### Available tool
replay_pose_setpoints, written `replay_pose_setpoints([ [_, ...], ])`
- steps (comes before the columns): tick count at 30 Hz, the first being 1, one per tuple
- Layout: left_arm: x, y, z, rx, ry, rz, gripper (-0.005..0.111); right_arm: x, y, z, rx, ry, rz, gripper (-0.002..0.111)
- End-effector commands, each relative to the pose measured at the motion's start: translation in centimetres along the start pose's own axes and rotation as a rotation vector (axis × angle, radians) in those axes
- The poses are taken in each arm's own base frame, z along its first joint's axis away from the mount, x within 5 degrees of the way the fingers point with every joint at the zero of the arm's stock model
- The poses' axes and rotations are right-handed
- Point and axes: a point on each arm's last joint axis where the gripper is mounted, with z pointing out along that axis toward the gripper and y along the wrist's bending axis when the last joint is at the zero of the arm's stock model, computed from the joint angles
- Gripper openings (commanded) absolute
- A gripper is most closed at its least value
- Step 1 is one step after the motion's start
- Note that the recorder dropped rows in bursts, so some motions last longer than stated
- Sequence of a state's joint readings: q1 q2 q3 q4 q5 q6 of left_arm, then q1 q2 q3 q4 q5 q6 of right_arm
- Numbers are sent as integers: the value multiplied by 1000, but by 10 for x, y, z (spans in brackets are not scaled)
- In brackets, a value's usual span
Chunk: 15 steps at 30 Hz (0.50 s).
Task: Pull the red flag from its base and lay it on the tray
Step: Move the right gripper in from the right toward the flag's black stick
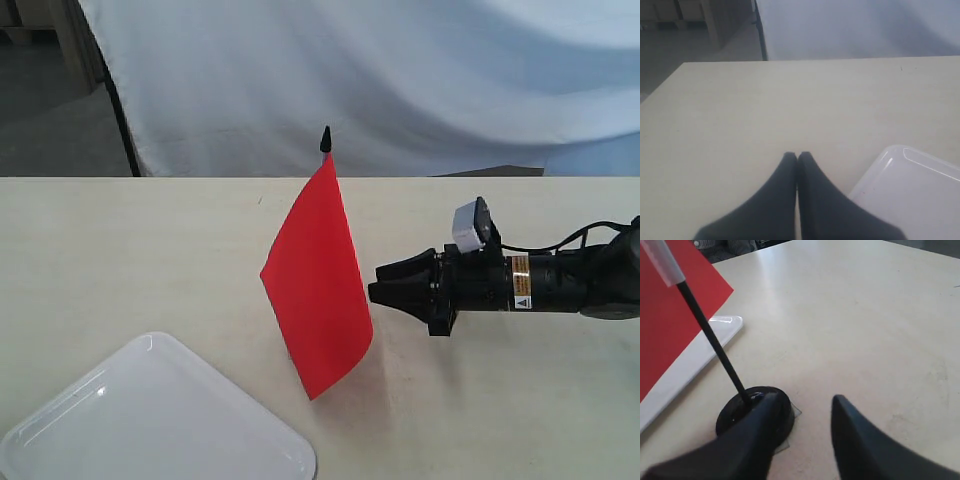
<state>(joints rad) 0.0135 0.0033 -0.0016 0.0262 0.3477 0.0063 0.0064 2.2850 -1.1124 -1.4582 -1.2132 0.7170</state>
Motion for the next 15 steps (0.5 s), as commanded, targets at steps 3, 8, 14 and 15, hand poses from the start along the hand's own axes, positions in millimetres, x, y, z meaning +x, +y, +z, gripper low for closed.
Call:
replay_pose_setpoints([
  [3, 0, 0, 0, 1, -6, -3, 0, -6, 2, 2, -10, -9, -42, 76],
  [8, 0, 0, 0, 1, -6, -3, 0, -7, 8, 11, -44, 2, -59, 76],
  [14, 0, 0, 0, 1, -6, -3, 0, -8, 22, 33, -97, 39, -95, 76],
  [15, 0, 0, 0, 1, -6, -3, 0, -7, 24, 35, -104, 46, -99, 76],
])
